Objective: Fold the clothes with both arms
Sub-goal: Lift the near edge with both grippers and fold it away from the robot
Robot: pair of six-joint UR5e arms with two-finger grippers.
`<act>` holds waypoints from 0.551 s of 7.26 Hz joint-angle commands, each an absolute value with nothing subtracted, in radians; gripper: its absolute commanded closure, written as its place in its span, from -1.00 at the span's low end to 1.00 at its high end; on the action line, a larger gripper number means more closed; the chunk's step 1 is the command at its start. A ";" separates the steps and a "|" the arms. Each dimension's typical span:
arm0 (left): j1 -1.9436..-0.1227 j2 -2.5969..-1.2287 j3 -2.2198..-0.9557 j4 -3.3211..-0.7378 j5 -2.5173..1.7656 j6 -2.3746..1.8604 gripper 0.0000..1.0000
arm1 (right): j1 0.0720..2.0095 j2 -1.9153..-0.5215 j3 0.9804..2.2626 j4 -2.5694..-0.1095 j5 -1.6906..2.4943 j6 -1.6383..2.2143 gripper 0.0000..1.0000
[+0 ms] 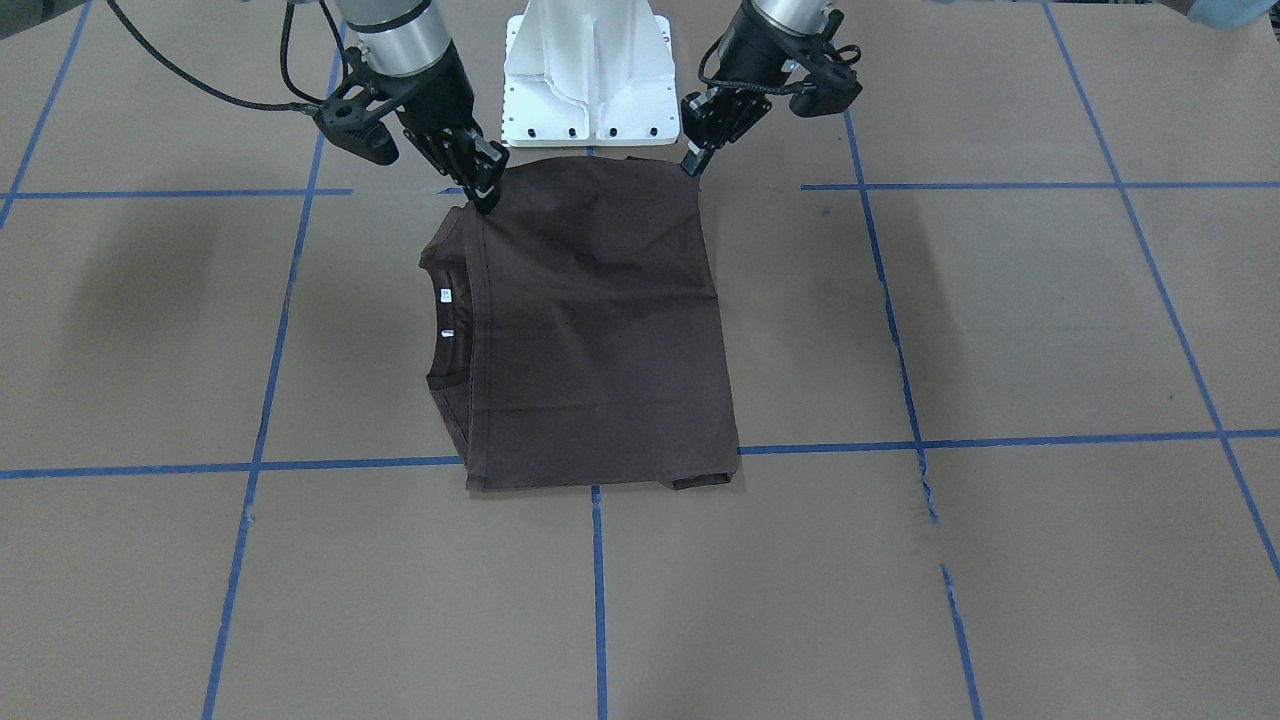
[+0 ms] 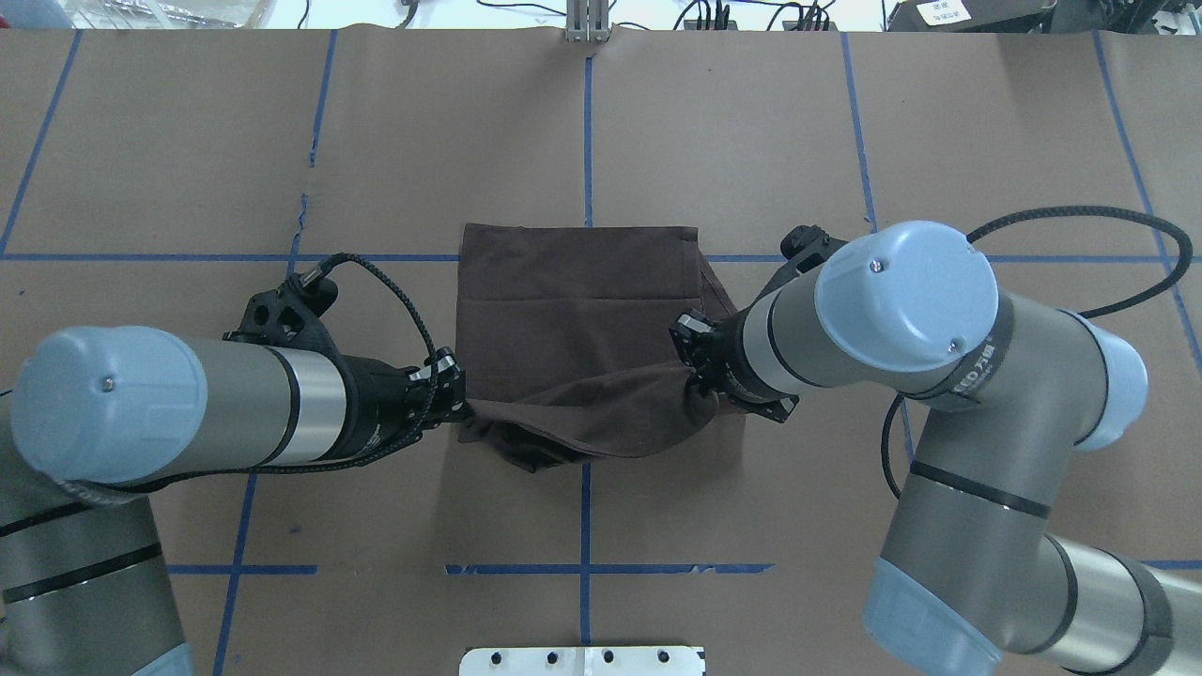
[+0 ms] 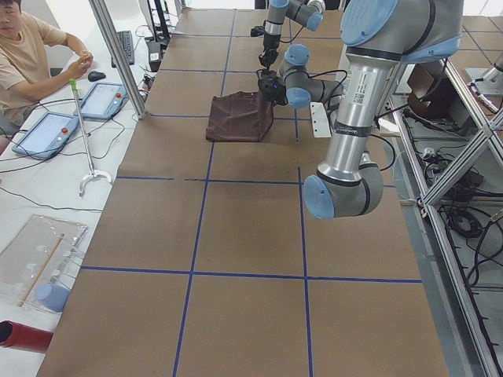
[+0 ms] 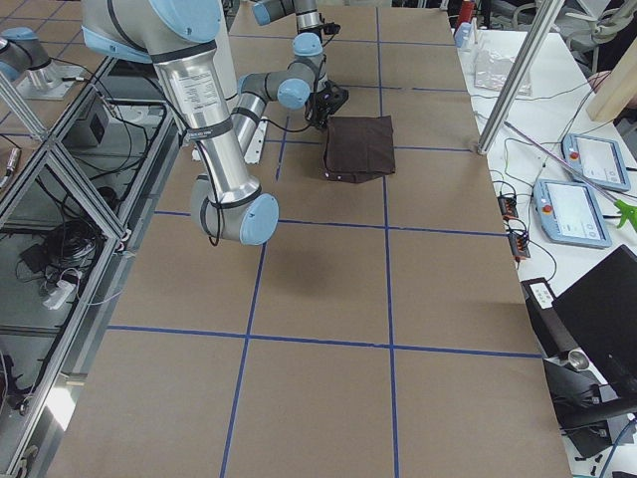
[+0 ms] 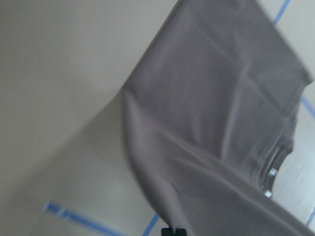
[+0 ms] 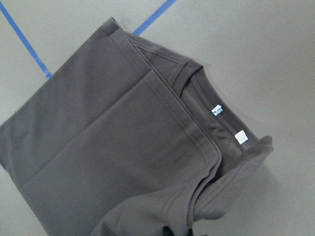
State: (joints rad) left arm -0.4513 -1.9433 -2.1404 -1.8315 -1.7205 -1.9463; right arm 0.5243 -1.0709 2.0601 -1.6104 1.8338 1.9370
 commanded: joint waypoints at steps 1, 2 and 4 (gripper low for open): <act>-0.549 -1.993 -2.047 -1.835 -1.724 -1.809 1.00 | 0.621 -0.993 1.883 -1.525 1.885 1.914 1.00; -0.589 -2.028 -1.976 -1.844 -1.723 -1.752 1.00 | 0.662 -0.961 1.777 -1.449 1.931 1.911 1.00; -0.641 -2.095 -1.732 -1.990 -1.720 -1.704 1.00 | 0.701 -0.854 1.519 -1.343 1.950 1.875 1.00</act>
State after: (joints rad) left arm -0.6068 -2.0625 -1.8714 -1.8956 -1.7213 -1.7381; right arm 0.6752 -0.9207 1.6762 -1.4064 1.9357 1.8939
